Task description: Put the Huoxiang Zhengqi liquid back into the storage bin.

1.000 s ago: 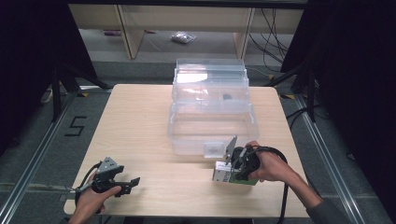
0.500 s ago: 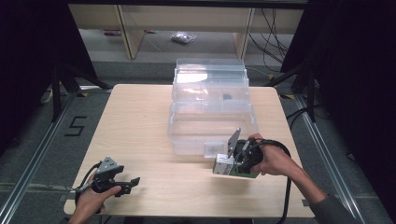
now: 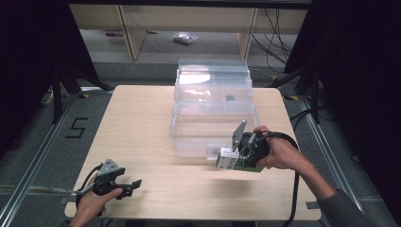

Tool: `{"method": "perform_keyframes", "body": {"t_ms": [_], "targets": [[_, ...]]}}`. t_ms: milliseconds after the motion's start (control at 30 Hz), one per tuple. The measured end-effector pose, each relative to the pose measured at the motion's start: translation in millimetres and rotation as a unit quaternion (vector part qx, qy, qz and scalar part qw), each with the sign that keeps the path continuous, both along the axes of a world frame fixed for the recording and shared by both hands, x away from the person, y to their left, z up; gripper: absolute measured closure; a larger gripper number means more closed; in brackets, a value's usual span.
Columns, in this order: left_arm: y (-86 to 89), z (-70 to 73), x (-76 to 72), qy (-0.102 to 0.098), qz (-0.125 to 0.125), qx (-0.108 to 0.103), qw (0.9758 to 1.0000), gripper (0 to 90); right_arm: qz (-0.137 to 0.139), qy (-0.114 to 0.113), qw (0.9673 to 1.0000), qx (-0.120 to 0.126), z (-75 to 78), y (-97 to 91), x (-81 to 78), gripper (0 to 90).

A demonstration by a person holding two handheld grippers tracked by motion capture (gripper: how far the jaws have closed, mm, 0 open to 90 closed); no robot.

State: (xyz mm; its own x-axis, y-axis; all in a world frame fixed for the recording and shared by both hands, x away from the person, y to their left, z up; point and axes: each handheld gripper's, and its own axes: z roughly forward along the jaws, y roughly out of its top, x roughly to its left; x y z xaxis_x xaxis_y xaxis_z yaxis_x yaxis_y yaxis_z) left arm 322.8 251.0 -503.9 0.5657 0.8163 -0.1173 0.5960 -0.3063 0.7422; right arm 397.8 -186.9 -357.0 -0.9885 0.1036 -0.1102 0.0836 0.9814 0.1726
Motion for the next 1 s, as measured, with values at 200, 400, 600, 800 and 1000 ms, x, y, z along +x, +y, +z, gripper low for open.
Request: {"method": "perform_keyframes", "body": {"t_ms": [200, 400, 600, 800, 1000], "targets": [[-0.2, -0.1, 0.1, -0.001, 0.001, 0.000, 1.0000, 16.0, -0.001, -0.002, 1.0000, -0.001, 13.3, 0.4, 4.6, 64.7], [-0.3, 0.1, 0.0, -0.001, 0.001, 0.000, 1.0000, 16.0, -0.006, -0.006, 1.0000, -0.003, 24.8, 2.5, 8.2, 64.7], [0.0, 0.1, 0.0, 0.000, 0.000, 0.000, 1.0000, 16.0, 0.028, -0.017, 0.9995, 0.000, 33.6, 4.2, 16.0, 64.7], [-0.1, 0.1, 0.1, 0.000, -0.001, 0.002, 1.0000, 15.9, 0.019, -0.025, 0.9995, -0.002, 45.1, 6.6, 22.0, 64.8], [0.0, -0.2, 0.3, 0.000, -0.001, 0.001, 1.0000, 16.0, 0.016, -0.034, 0.9993, -0.004, 53.3, 9.3, 34.4, 64.8]]}}
